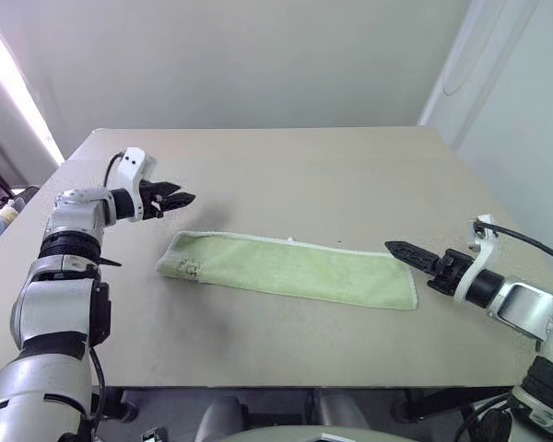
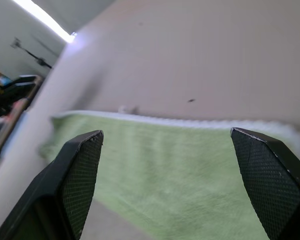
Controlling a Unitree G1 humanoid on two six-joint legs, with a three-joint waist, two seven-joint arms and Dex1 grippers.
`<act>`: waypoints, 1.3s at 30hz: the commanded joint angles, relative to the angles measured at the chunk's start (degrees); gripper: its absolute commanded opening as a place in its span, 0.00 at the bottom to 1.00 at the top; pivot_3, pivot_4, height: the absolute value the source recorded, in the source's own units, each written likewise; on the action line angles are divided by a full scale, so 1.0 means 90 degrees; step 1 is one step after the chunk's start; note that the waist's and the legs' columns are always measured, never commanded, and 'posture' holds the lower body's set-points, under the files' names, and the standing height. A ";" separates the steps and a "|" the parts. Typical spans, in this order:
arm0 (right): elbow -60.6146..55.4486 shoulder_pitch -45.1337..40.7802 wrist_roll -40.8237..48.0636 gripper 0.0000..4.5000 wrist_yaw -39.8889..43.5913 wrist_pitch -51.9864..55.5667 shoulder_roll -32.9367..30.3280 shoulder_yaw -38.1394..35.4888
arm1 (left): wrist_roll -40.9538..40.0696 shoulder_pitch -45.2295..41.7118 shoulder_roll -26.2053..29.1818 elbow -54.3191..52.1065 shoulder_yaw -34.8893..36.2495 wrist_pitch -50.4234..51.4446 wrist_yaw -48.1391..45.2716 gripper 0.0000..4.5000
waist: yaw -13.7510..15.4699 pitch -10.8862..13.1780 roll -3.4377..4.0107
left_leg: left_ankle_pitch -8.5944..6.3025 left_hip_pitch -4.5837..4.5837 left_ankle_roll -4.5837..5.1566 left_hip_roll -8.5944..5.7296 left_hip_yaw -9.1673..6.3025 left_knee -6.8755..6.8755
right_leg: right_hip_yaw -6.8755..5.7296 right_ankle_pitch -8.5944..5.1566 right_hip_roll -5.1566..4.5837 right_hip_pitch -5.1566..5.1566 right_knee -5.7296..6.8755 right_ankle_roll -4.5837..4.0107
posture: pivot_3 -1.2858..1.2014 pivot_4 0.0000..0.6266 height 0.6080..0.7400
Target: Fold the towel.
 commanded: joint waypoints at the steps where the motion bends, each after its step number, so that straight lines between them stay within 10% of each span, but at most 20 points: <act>1: -0.0175 0.0147 0.1171 0.94 -0.0414 0.0425 0.0091 -0.0455 | -0.0707 0.0637 0.0264 -0.2294 -0.0349 0.1062 -0.1642 0.63 | -0.0021 -0.0006 0.0012 | 0.0000 -0.0003 0.0000 0.0001 0.0001 -0.0004 | 0.0001 0.0003 -0.0001 -0.0001 -0.0001 -0.0007 | 0.52 0.00 0.79; 9: -0.0061 0.1502 0.3384 0.94 -0.1669 0.0102 -0.0085 -0.0083 | -0.1299 0.1915 0.0662 -0.5083 -0.0831 0.1989 -0.2373 0.63 | -0.0043 -0.0009 0.0021 | -0.0001 -0.0005 0.0002 0.0001 0.0004 -0.0015 | 0.0009 -0.0025 -0.0001 0.0011 0.0006 -0.0004 | 0.52 0.00 0.79; 19: 0.0254 0.2713 0.5060 0.94 -0.3470 -0.1909 -0.0293 0.1112 | -0.1224 0.2533 0.0538 -0.5638 -0.1518 0.1713 -0.2320 0.63 | -0.0220 -0.0008 0.0025 | -0.0002 -0.0003 0.0002 0.0000 -0.0003 -0.0010 | 0.0008 -0.0025 0.0000 0.0019 -0.0002 -0.0004 | 0.52 0.00 0.79; 39: 0.1042 0.2010 0.4521 0.94 -0.5072 -0.4583 0.0230 0.2047 | -0.1061 0.2450 0.0298 -0.5606 -0.1962 0.1323 -0.2131 0.63 | -0.0325 -0.0008 0.0021 | -0.0003 -0.0013 0.0000 0.0003 -0.0010 -0.0010 | 0.0000 -0.0024 -0.0012 0.0039 -0.0126 -0.0003 | 0.52 0.00 0.79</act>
